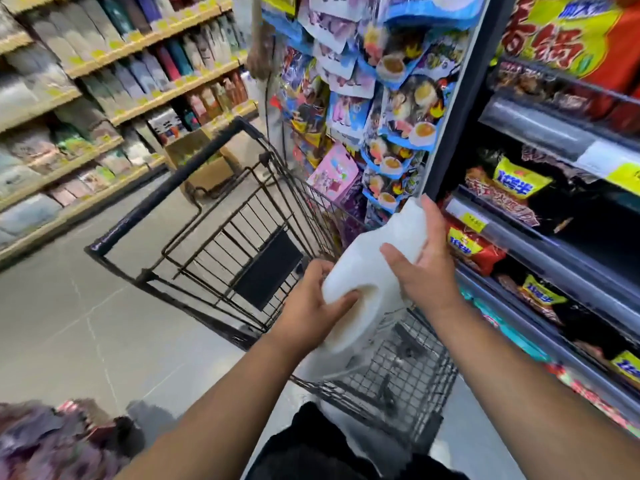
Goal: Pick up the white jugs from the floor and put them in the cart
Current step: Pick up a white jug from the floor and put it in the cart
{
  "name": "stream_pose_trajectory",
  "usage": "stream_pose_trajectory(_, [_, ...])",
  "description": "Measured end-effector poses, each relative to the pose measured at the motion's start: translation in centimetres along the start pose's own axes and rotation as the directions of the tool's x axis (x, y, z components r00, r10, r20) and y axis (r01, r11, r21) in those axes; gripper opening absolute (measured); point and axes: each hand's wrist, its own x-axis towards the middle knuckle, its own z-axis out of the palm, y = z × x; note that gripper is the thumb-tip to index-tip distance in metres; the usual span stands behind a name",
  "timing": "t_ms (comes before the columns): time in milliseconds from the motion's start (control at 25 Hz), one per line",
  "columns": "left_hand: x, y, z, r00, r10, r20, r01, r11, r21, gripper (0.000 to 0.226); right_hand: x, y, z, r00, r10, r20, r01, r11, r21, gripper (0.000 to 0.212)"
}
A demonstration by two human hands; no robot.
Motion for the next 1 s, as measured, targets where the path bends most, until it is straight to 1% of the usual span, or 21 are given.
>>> stream_pose_trajectory(80, [3.0, -1.8, -1.0, 0.999, -0.005, 0.051, 0.004, 1.000, 0.024, 0.044, 1.5, 1.3, 2.7, 0.982, 0.095, -0.163, -0.088, 0.995, 0.054, 0.075])
stream_pose_trajectory(160, [5.5, -3.4, -1.8, 0.994, 0.000, 0.112, -0.006, 0.999, 0.050, 0.046, 3.0, 2.7, 4.9, 0.948, 0.183, -0.261, -0.165, 0.982, 0.090, 0.081])
stream_pose_trajectory(240, [7.9, -5.3, -2.5, 0.988, -0.004, 0.153, -0.007, 0.997, 0.071, 0.051, 3.7, 4.3, 6.9, 0.928, 0.238, -0.287, -0.220, 0.971, 0.094, 0.086])
stream_pose_trajectory(360, [11.2, -8.5, -2.9, 0.971, -0.041, 0.237, 0.014, 0.993, 0.116, 0.059, 4.4, 7.0, 8.9, 0.900, 0.296, -0.320, -0.288, 0.955, 0.073, 0.083])
stream_pose_trajectory(440, [12.7, -10.2, -2.7, 0.957, -0.071, 0.280, 0.032, 0.989, 0.143, 0.063, 4.8, 8.2, 9.5, 0.897, 0.315, -0.309, -0.321, 0.946, 0.032, 0.087])
stream_pose_trajectory(560, [14.9, -12.8, -1.9, 0.937, -0.122, 0.329, 0.067, 0.982, 0.175, 0.071, 5.6, 10.7, 10.6, 0.896, 0.376, -0.238, -0.402, 0.913, -0.070, 0.091])
stream_pose_trajectory(680, [17.1, -15.4, -0.9, 0.912, -0.178, 0.370, 0.112, 0.975, 0.192, 0.075, 6.5, 13.3, 12.5, 0.907, 0.374, -0.196, -0.407, 0.898, -0.168, 0.088])
stream_pose_trajectory(800, [18.9, -18.0, 0.3, 0.910, -0.199, 0.363, 0.136, 0.972, 0.192, 0.074, 8.2, 15.6, 14.0, 0.920, 0.346, -0.186, -0.384, 0.890, -0.246, 0.084])
stream_pose_trajectory(1000, [22.0, -23.1, 2.4, 0.923, -0.240, 0.302, 0.188, 0.963, 0.191, 0.078, 10.3, 20.2, 16.8, 0.916, 0.350, -0.194, -0.395, 0.872, -0.290, 0.088])
